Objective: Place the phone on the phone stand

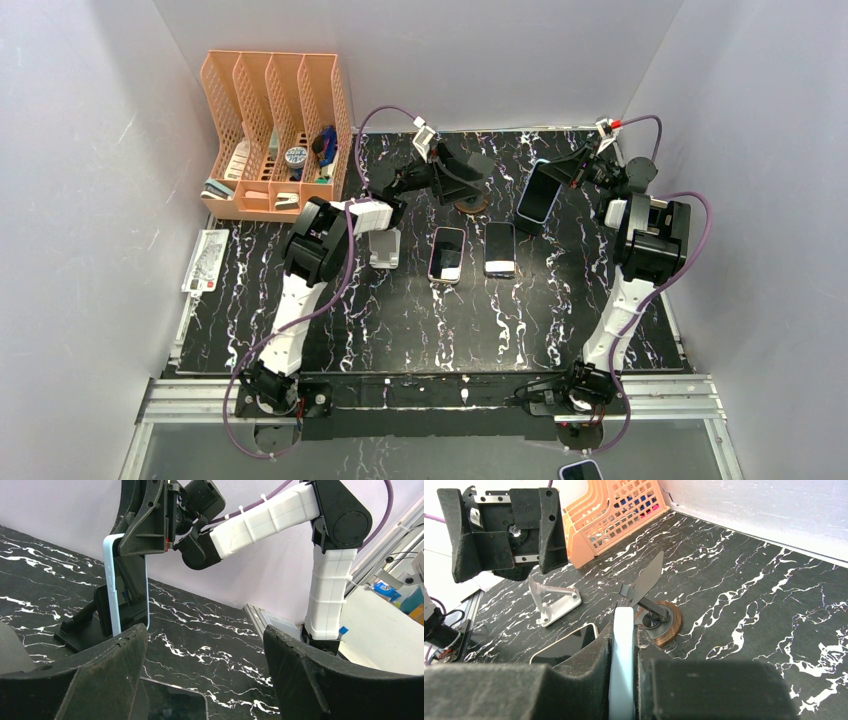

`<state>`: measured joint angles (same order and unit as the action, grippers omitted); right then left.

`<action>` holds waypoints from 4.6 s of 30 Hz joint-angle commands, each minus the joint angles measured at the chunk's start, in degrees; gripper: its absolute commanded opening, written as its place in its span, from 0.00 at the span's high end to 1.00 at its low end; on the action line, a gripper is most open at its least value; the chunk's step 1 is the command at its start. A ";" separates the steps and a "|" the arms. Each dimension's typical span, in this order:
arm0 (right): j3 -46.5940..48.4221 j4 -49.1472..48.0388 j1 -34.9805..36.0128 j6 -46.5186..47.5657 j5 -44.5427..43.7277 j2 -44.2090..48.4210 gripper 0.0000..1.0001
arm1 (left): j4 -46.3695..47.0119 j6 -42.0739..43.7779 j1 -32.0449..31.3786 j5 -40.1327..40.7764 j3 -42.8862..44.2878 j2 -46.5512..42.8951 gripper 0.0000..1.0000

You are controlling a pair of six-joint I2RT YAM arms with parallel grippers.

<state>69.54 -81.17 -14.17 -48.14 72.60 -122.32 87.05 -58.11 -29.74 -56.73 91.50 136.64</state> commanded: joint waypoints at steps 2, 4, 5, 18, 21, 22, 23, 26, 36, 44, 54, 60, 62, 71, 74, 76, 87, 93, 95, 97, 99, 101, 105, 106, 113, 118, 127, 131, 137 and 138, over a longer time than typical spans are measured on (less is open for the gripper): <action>1.63 -4.97 -0.24 -1.25 -1.15 -0.10 0.99 | 4.45 -0.34 0.29 -1.28 2.24 -0.06 0.17; 1.65 -4.97 -0.24 -1.17 -1.38 -0.12 0.99 | 4.39 -0.34 0.29 -1.36 2.27 0.01 0.17; 1.65 -4.97 -0.24 -1.12 -1.47 -0.22 0.99 | 4.44 -0.35 0.29 -1.37 2.22 0.03 0.17; 1.85 -4.86 -0.24 -0.26 -3.05 -0.90 0.99 | 4.45 -0.50 0.25 -1.64 2.28 0.16 0.17; 1.78 -4.79 -0.24 -0.03 -3.29 -1.06 0.99 | 4.45 -0.52 0.29 -1.63 2.30 0.20 0.17; 1.68 -4.79 -0.24 0.10 -3.33 -1.16 0.99 | 4.45 -0.52 0.29 -1.63 2.32 0.21 0.17; 1.66 -4.75 -0.24 0.21 -3.42 -1.16 0.99 | 4.45 -0.52 0.29 -1.63 2.32 0.21 0.17; 1.57 -4.12 -0.16 0.69 -3.24 -1.26 0.99 | 4.45 -0.52 0.29 -1.70 2.35 0.29 0.17; -0.25 0.86 -0.17 4.93 -2.88 -0.61 0.99 | 4.45 -0.87 0.29 -2.06 2.60 0.56 0.17; 0.32 2.27 -0.15 5.24 -2.16 -1.25 0.94 | 4.45 -0.95 0.29 -2.07 2.61 0.56 0.17; 1.14 5.69 -0.15 7.11 -1.77 -1.83 0.75 | 4.45 -1.05 0.29 -2.16 2.62 0.56 0.17; 1.65 5.90 -0.15 7.10 -1.63 -2.04 0.69 | 4.45 -1.05 0.29 -2.24 2.67 0.57 0.17; 1.65 5.93 -0.15 7.09 -1.59 -2.09 0.68 | 4.45 -1.13 0.29 -2.24 2.67 0.62 0.17; 1.13 5.56 -0.22 7.65 -2.11 -1.89 0.53 | 4.45 -1.30 0.29 -2.33 2.80 0.65 0.16; 0.79 6.33 -0.24 8.64 -2.64 -1.24 0.48 | 4.45 -1.31 0.29 -2.49 2.82 0.65 0.16; 0.50 7.24 -0.37 9.54 -3.31 -0.62 0.42 | 4.45 -1.40 0.29 -2.51 2.92 0.69 0.16; 0.05 7.86 -2.19 9.20 -3.94 2.44 0.25 | 4.53 -2.16 0.29 -3.33 3.69 0.57 0.16; -1.38 11.43 -3.52 10.79 -5.74 6.40 0.02 | 4.56 -2.19 0.37 -3.99 3.93 -0.96 0.16; -2.39 16.07 -3.78 14.04 -6.92 8.97 0.01 | 4.54 -1.91 0.46 -3.93 3.66 -1.77 0.15; -4.48 22.29 -3.93 20.31 -9.49 12.48 0.01 | 4.49 -1.41 0.53 -3.75 3.15 -2.76 0.14; -5.78 29.98 -3.93 26.49 -12.84 15.94 0.01 | 4.54 -0.59 0.56 -3.74 2.52 -3.84 0.14; -6.75 35.64 -4.02 30.63 -15.24 18.80 0.01 | 4.53 -0.14 0.56 -3.68 2.20 -4.69 0.13; -10.43 39.29 -4.11 30.11 -22.85 24.37 0.01 | 4.54 1.70 0.62 -2.91 1.02 -7.16 0.14; -11.59 39.18 -4.11 28.66 -25.49 26.32 0.01 | 4.54 2.44 0.64 -2.85 0.56 -8.25 0.14; -19.00 50.43 0.21 27.84 -46.97 41.99 0.01 | 3.12 7.17 3.89 2.01 -2.57 -14.42 0.14; -16.11 70.45 16.48 32.00 -63.82 50.73 0.01 | -9.23 14.50 8.05 9.82 -3.94 -18.82 0.14; -15.43 96.74 41.07 29.64 -90.58 50.56 0.01 | -46.53 32.42 11.10 23.26 3.31 -23.82 0.18; -13.49 102.99 46.44 26.73 -94.41 44.55 0.01 | -52.79 35.76 11.08 26.12 4.58 -24.25 0.18; -12.88 101.56 48.92 24.97 -97.18 37.42 0.01 | -53.13 36.13 10.43 25.42 4.63 -23.90 0.16; -13.26 101.08 48.87 25.02 -97.56 36.50 0.01 | -53.37 36.40 10.33 25.13 4.74 -23.78 0.16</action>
<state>54.22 19.62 34.70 -21.15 -19.55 -83.96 36.34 -24.53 -18.72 -32.05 94.15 116.88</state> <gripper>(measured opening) 0.985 0.841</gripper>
